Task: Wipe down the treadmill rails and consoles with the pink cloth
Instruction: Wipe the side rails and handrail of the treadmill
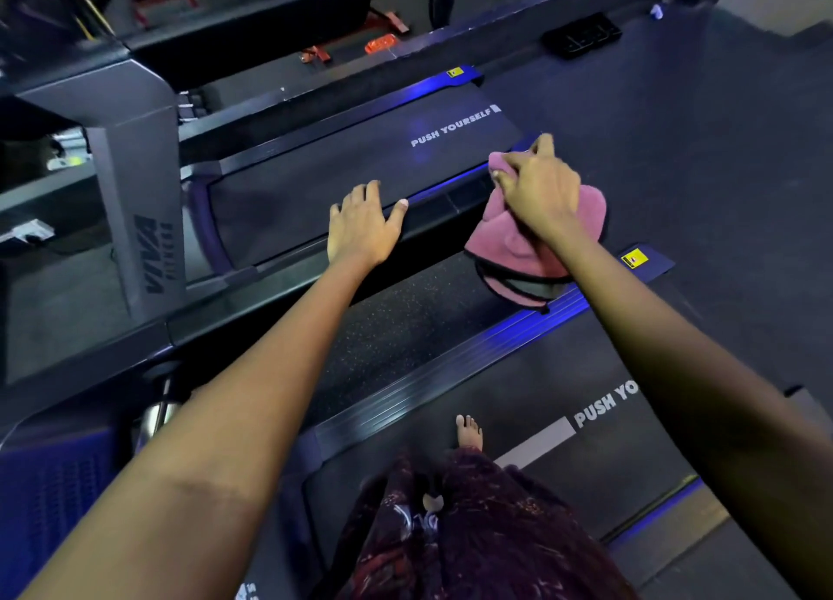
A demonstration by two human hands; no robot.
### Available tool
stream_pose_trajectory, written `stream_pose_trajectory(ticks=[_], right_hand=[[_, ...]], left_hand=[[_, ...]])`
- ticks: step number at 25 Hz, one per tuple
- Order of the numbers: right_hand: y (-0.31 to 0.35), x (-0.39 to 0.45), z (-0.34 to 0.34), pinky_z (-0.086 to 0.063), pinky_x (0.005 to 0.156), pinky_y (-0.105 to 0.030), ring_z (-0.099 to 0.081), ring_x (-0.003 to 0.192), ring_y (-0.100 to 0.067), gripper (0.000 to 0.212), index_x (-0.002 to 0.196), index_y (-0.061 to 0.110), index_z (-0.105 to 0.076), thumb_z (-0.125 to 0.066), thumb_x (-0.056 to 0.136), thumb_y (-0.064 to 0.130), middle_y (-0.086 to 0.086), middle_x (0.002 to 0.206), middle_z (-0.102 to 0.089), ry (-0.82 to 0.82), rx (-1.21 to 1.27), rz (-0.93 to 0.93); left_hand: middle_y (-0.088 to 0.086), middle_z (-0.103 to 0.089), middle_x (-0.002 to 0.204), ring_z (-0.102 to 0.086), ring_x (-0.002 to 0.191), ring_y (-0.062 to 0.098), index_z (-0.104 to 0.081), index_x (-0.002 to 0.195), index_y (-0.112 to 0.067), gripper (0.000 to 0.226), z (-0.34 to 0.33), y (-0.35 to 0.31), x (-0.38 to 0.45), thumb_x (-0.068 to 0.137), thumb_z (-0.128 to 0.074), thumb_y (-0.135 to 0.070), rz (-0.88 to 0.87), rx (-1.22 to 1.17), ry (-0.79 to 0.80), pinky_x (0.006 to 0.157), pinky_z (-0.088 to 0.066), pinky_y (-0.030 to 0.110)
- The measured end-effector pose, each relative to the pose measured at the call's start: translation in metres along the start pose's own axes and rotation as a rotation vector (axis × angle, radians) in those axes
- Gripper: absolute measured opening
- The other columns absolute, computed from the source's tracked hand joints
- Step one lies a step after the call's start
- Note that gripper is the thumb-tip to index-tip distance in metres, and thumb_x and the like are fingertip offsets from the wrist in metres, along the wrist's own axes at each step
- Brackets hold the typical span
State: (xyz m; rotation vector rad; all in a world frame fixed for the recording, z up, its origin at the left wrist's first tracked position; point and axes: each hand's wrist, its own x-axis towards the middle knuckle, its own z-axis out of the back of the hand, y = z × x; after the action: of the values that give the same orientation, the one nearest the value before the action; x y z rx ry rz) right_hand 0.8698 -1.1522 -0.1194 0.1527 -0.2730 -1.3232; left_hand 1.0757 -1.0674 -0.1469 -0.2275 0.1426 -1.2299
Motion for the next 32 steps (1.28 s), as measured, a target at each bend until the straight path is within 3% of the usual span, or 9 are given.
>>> stream_pose_trajectory(ticks=[3, 8, 13, 17, 22, 24, 29, 32], right_hand=[[0.018, 0.006, 0.000, -0.043, 0.077, -0.038, -0.056, 0.099, -0.036, 0.031, 0.116, 0.018, -0.062, -0.046, 0.095, 0.034, -0.014, 0.128, -0.040, 0.011, -0.044, -0.056], [-0.004, -0.016, -0.005, -0.043, 0.073, -0.039, -0.056, 0.096, -0.035, 0.032, 0.117, 0.023, -0.060, -0.047, 0.094, 0.041, -0.012, 0.121, -0.043, 0.029, -0.003, 0.139], [-0.007, 0.015, 0.007, -0.043, 0.081, -0.039, -0.056, 0.102, -0.037, 0.031, 0.119, 0.022, -0.061, -0.047, 0.094, 0.036, -0.015, 0.127, -0.042, 0.014, -0.012, -0.061], [-0.007, -0.011, -0.004, -0.044, 0.076, -0.040, -0.057, 0.096, -0.036, 0.032, 0.117, 0.021, -0.059, -0.048, 0.093, 0.039, -0.013, 0.122, -0.044, 0.012, 0.015, 0.128], [-0.022, 0.022, 0.011, -0.043, 0.083, -0.040, -0.057, 0.101, -0.039, 0.033, 0.119, 0.022, -0.061, -0.047, 0.094, 0.038, -0.015, 0.124, -0.044, -0.008, 0.019, -0.100], [-0.012, 0.024, 0.008, -0.043, 0.082, -0.039, -0.057, 0.102, -0.038, 0.033, 0.120, 0.020, -0.060, -0.047, 0.094, 0.036, -0.016, 0.128, -0.042, -0.008, -0.006, -0.109], [-0.029, -0.009, -0.015, -0.044, 0.071, -0.043, -0.054, 0.096, -0.037, 0.037, 0.124, 0.021, -0.056, -0.046, 0.094, 0.039, -0.017, 0.120, -0.045, -0.085, 0.038, 0.188], [-0.045, -0.001, -0.028, -0.046, 0.077, -0.045, -0.055, 0.097, -0.036, 0.039, 0.125, 0.020, -0.057, -0.046, 0.093, 0.041, -0.017, 0.119, -0.047, -0.206, 0.193, 0.052]], left_hand=[[0.011, -0.040, 0.143, -0.038, 0.131, 0.027, -0.033, 0.140, -0.011, 0.057, 0.000, 0.000, 0.001, 0.096, -0.031, -0.048, 0.011, 0.003, 0.003, 0.109, -0.024, 0.044], [0.011, -0.038, 0.144, -0.035, 0.133, 0.027, -0.031, 0.141, -0.011, 0.059, 0.000, -0.002, -0.002, 0.096, -0.030, -0.049, 0.026, 0.007, 0.007, 0.108, -0.024, 0.043], [0.011, -0.036, 0.146, -0.033, 0.134, 0.028, -0.029, 0.142, -0.010, 0.063, 0.001, -0.002, -0.001, 0.095, -0.030, -0.052, 0.041, 0.005, -0.002, 0.108, -0.026, 0.044], [0.011, -0.037, 0.145, -0.036, 0.132, 0.028, -0.029, 0.142, -0.011, 0.062, 0.000, -0.003, -0.002, 0.095, -0.032, -0.051, 0.037, -0.014, -0.006, 0.107, -0.028, 0.045], [0.010, -0.038, 0.144, -0.037, 0.132, 0.027, -0.030, 0.142, -0.011, 0.062, 0.001, -0.002, -0.003, 0.095, -0.033, -0.050, 0.031, -0.029, -0.016, 0.107, -0.029, 0.044], [0.010, -0.038, 0.144, -0.037, 0.132, 0.027, -0.030, 0.142, -0.011, 0.062, 0.001, -0.002, -0.002, 0.095, -0.033, -0.050, 0.029, -0.034, -0.017, 0.106, -0.029, 0.044], [0.009, -0.038, 0.144, -0.037, 0.131, 0.027, -0.031, 0.142, -0.012, 0.060, 0.001, -0.003, -0.001, 0.095, -0.033, -0.050, 0.019, -0.037, -0.008, 0.106, -0.030, 0.044], [0.009, -0.038, 0.144, -0.037, 0.131, 0.027, -0.030, 0.142, -0.012, 0.060, 0.001, -0.003, -0.001, 0.096, -0.032, -0.050, 0.028, -0.032, 0.009, 0.106, -0.030, 0.044]])
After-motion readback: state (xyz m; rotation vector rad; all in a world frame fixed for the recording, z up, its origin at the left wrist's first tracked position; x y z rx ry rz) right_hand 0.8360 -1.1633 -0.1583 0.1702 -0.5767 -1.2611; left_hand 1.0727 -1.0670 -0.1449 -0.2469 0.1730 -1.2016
